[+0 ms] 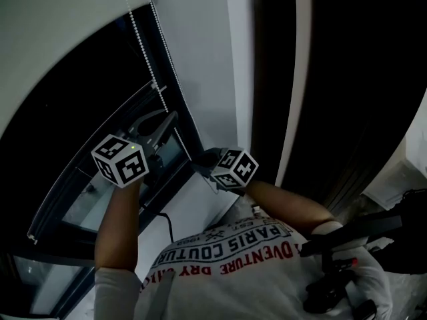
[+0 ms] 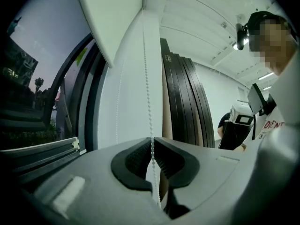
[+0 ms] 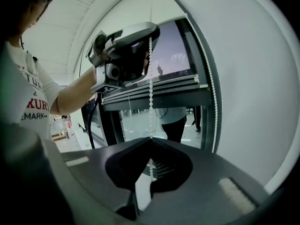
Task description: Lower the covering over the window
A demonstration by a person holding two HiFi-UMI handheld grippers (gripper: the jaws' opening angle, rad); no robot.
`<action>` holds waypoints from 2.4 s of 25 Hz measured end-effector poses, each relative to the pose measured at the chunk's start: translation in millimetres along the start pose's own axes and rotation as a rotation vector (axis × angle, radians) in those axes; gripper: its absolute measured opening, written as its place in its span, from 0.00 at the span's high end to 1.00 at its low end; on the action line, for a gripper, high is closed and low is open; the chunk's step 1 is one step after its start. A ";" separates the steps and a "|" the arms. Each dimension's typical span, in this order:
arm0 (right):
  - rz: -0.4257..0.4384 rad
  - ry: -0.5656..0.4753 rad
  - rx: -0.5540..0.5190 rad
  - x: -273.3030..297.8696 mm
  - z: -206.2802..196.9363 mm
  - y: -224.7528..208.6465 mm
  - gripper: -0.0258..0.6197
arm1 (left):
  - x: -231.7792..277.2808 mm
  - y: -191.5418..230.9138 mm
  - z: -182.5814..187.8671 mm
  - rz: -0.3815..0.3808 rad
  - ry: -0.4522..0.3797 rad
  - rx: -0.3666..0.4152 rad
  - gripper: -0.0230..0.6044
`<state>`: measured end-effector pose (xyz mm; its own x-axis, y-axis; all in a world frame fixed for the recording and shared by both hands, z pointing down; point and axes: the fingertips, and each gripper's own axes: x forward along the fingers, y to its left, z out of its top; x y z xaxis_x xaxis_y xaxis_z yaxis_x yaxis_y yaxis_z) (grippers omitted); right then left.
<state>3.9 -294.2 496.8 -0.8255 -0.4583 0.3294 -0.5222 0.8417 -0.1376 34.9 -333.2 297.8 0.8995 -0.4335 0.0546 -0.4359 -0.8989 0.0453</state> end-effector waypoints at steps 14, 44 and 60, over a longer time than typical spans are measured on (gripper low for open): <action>0.021 0.229 0.068 21.6 -100.3 3.2 0.96 | 0.5 -10.3 -105.5 0.044 0.175 -0.006 0.93; 0.082 -0.165 -0.137 -57.2 112.6 10.1 0.67 | 1.9 -16.3 -181.9 0.069 0.261 -0.042 0.93; 0.076 -0.217 -0.175 -54.0 147.1 9.4 0.96 | 21.3 -53.4 -204.3 0.009 0.277 -0.018 0.93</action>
<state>12.1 -303.6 340.3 -0.8974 -0.4261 0.1142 -0.4272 0.9040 0.0155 71.3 -281.2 500.3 0.8545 -0.4047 0.3257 -0.4461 -0.8929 0.0611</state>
